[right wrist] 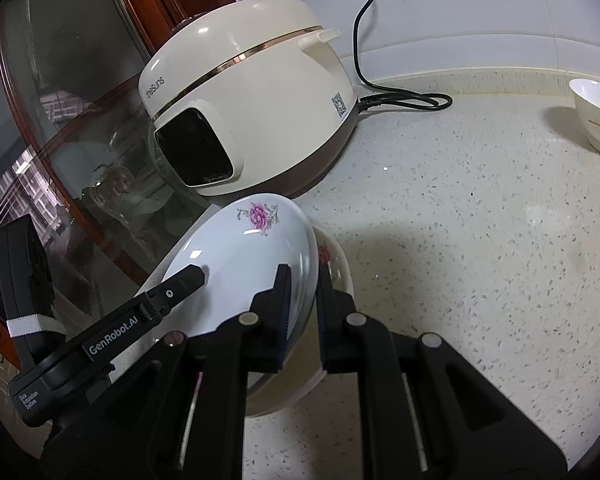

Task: Organize plates and bowls
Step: 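Lower the third plate onto the stack and open both tools, then move both tools to the green-rimmed white bowl and pinch its rim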

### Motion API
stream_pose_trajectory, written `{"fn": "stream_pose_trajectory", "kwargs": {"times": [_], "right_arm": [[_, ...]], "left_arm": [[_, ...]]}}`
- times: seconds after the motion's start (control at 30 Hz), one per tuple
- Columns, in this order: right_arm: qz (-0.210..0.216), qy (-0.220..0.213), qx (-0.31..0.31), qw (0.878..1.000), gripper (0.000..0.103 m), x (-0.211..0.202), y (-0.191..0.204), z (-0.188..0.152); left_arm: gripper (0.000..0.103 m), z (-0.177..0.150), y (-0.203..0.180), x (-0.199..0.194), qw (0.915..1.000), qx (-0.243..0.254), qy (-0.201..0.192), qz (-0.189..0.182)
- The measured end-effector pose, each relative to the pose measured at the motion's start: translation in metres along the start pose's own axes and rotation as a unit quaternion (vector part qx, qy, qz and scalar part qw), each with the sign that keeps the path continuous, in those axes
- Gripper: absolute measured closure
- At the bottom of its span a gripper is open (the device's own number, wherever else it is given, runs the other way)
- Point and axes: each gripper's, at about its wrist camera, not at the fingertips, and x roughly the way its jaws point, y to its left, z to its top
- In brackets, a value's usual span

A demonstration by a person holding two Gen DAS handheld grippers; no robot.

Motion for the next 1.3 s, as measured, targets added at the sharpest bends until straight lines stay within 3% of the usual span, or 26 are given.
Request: {"fn": "stream_pose_trajectory", "kwargs": {"times": [0.57, 0.67, 0.77, 0.9, 0.97, 1.03, 1.07, 1.1, 1.3], "right_arm": [[0.001, -0.005, 0.01, 1.0, 0.08, -0.002, -0.002, -0.001], [0.011, -0.006, 0.004, 1.0, 0.072, -0.002, 0.0, -0.001], [0.01, -0.004, 0.001, 1.0, 0.071, -0.002, 0.001, -0.001], [0.016, -0.011, 0.002, 1.0, 0.063, -0.003, 0.002, -0.001], [0.017, -0.023, 0.014, 0.999, 0.063, -0.007, -0.002, -0.001], [-0.006, -0.059, 0.031, 0.998, 0.045, -0.018, -0.008, -0.001], [0.006, -0.08, 0.04, 0.996, 0.036, -0.025, -0.012, 0.0], [0.024, -0.09, 0.046, 0.995, 0.035, -0.029, -0.015, 0.0], [0.05, -0.096, 0.063, 0.992, 0.034, -0.034, -0.022, 0.0]], "left_arm": [[0.066, -0.002, -0.005, -0.001, 0.9999, 0.004, -0.004, 0.012], [0.065, -0.002, -0.005, 0.0, 0.9999, 0.005, -0.004, 0.011], [0.064, -0.001, -0.004, -0.001, 0.9999, 0.002, -0.007, 0.012], [0.05, 0.001, -0.003, -0.006, 0.9996, -0.01, -0.024, 0.01], [0.033, 0.002, -0.003, -0.016, 0.9984, -0.02, -0.047, 0.022], [0.02, 0.007, 0.0, -0.031, 0.9955, -0.035, -0.08, 0.035], [0.018, 0.009, 0.001, -0.038, 0.9941, -0.04, -0.094, 0.037], [0.018, 0.011, 0.0, -0.043, 0.9933, -0.041, -0.101, 0.037], [0.017, 0.018, -0.024, -0.066, 0.9935, -0.013, -0.111, 0.022]]}}
